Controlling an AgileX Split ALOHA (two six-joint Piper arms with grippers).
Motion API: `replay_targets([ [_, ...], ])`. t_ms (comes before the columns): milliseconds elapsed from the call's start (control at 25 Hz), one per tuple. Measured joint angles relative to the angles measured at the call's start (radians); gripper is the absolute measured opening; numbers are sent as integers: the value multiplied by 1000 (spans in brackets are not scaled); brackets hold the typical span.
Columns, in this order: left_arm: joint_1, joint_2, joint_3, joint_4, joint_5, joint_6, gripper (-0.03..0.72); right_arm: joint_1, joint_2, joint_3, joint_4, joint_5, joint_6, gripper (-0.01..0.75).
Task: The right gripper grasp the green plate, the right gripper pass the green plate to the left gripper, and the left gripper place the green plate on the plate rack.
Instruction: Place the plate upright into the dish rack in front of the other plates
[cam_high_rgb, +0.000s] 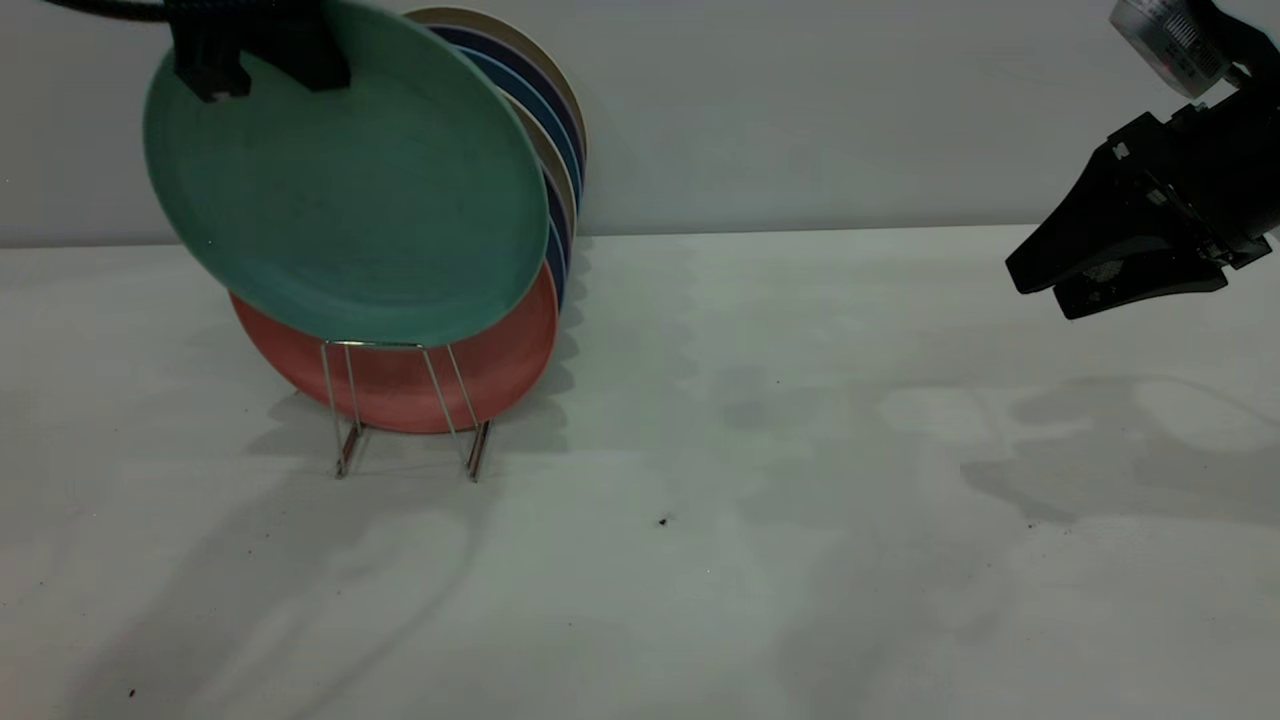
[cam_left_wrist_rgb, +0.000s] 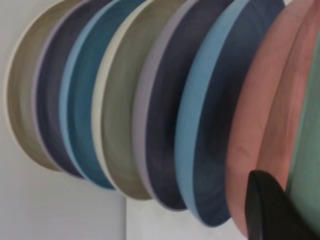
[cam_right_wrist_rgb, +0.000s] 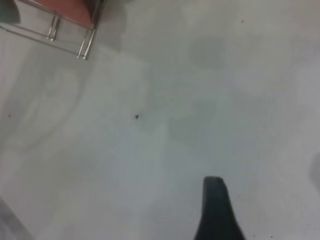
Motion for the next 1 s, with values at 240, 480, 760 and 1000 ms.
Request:
replay_targets([
  [240,0,43,0,6,25,-3,110,0,0,0,-1,1,1,535],
  [480,0,80,0,45,17,-58,119,0,0,0,-3,1,1,535],
  [760,0,82,-1,52,23,-88,352,0,0,0,-3,1,1,535],
  [1000,0,62,-1,55,25,-89,528,0,0,0,-3,1,1,535],
])
